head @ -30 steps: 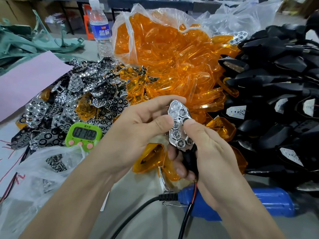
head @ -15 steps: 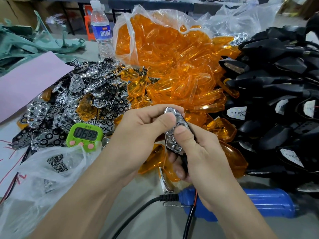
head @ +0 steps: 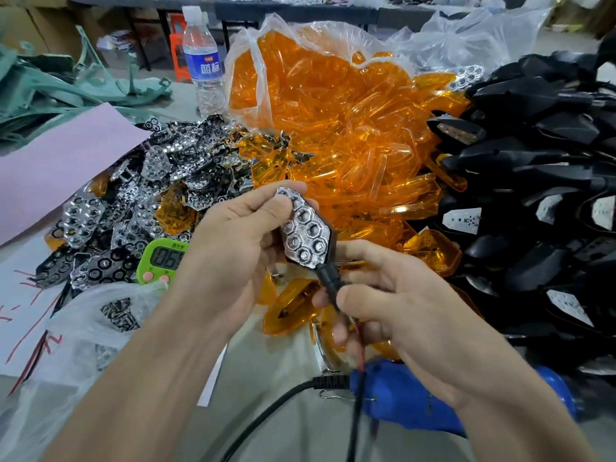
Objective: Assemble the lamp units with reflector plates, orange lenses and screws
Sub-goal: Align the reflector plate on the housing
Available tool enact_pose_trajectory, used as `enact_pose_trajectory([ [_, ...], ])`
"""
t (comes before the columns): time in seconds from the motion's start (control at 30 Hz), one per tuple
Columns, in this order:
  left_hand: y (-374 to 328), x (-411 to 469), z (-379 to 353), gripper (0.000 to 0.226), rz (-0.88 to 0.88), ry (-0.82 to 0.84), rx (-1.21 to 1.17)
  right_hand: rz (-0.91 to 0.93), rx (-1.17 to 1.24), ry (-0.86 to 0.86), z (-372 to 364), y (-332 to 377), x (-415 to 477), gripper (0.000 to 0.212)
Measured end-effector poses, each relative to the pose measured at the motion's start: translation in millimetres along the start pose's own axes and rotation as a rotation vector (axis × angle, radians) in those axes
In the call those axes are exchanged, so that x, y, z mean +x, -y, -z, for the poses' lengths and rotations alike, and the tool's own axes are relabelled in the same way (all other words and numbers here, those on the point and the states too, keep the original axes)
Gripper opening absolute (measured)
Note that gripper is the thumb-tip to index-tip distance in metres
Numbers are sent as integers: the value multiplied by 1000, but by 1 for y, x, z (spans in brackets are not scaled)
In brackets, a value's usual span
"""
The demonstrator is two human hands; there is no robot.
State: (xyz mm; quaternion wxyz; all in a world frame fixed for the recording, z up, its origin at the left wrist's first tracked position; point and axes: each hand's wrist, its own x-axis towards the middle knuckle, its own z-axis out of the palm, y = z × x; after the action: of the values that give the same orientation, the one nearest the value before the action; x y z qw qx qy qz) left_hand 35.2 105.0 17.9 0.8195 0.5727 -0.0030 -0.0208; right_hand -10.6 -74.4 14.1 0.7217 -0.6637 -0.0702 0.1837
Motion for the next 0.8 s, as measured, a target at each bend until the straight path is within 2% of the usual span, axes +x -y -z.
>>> enact_pose_trajectory([
  [0.17,3,2,2,23,-22,24,-7,116,-41,-100,-8,-3,2,36],
  [0.37,2,2,7,28,-101,113,216,103,61,-105,-14,-5,3,34],
  [0.5,-3,2,11,30,-77,141,156,60,164,-37,-11,-4,3,37],
  [0.63,-10,4,14,38,-46,110,19,-51,327,131,-11,1,1,48],
  [0.7,-16,5,19,41,-27,84,-12,-142,337,216,-14,1,-1,38],
  [0.8,-24,7,28,48,-5,58,2,-184,253,304,-17,0,-3,9],
])
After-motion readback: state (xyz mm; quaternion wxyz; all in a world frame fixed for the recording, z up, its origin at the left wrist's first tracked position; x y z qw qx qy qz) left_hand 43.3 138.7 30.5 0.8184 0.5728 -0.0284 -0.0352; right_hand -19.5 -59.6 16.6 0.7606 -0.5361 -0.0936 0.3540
